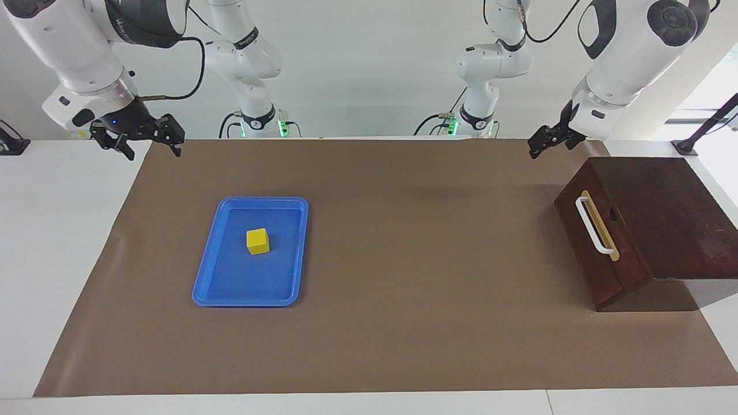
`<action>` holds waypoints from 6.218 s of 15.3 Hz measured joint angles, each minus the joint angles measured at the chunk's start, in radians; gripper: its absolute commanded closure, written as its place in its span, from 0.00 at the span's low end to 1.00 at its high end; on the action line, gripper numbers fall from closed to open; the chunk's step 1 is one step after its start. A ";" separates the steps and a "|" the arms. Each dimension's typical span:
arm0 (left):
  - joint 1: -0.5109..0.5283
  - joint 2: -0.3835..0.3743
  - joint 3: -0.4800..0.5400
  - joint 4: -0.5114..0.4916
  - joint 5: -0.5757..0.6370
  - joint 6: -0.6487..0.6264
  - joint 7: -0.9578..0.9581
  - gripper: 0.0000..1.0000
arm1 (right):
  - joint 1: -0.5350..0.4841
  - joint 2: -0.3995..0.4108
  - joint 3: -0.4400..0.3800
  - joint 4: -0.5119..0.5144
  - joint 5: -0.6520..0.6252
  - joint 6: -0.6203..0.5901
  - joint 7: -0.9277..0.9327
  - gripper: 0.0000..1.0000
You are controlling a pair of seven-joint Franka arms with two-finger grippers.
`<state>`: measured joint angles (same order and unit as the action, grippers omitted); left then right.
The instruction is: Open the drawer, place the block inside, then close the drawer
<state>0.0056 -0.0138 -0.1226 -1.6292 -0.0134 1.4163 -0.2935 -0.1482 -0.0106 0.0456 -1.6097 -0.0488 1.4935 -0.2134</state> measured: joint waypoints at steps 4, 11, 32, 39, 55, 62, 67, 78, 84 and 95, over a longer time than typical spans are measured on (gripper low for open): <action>0.000 0.000 0.000 0.000 0.000 0.000 0.000 0.00 | 0.000 0.000 0.000 0.000 0.000 0.000 0.000 0.00; -0.001 -0.001 -0.003 0.000 0.000 0.032 0.000 0.00 | -0.002 0.000 -0.003 0.000 0.000 0.017 0.000 0.00; -0.009 0.065 -0.006 -0.133 0.255 0.453 0.063 0.00 | -0.020 0.131 -0.008 -0.253 0.467 0.255 0.911 0.00; 0.085 0.156 0.006 -0.281 0.346 0.726 0.117 0.00 | -0.044 0.295 -0.020 -0.265 0.685 0.299 1.056 0.00; -0.059 0.154 -0.012 -0.391 0.384 0.827 0.049 0.00 | -0.047 0.462 -0.014 -0.214 0.746 0.295 1.082 0.00; -0.167 0.148 -0.008 -0.388 0.388 0.781 -0.026 0.00 | -0.046 0.464 -0.014 -0.231 0.746 0.304 1.058 0.00; -0.185 0.169 -0.011 -0.157 0.282 0.528 -0.034 0.00 | -0.046 0.464 -0.014 -0.236 0.746 0.319 1.054 0.16; -0.294 0.144 -0.024 0.008 0.012 0.316 -0.925 0.00 | -0.045 0.463 -0.010 -0.227 0.746 0.322 1.039 1.00; -0.374 0.170 -0.029 -0.035 0.012 0.445 -1.387 0.00 | 0.037 0.439 0.017 -0.032 0.750 0.276 1.297 1.00; -0.471 0.311 -0.030 -0.020 -0.146 0.724 -1.776 0.00 | 0.339 0.399 0.023 0.080 0.769 0.405 1.641 1.00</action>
<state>-0.4655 0.2970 -0.1526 -1.6488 -0.1592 2.1401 -2.0699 0.1909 0.3881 0.0681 -1.5301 0.7203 1.8985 1.4272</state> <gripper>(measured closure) 0.000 0.449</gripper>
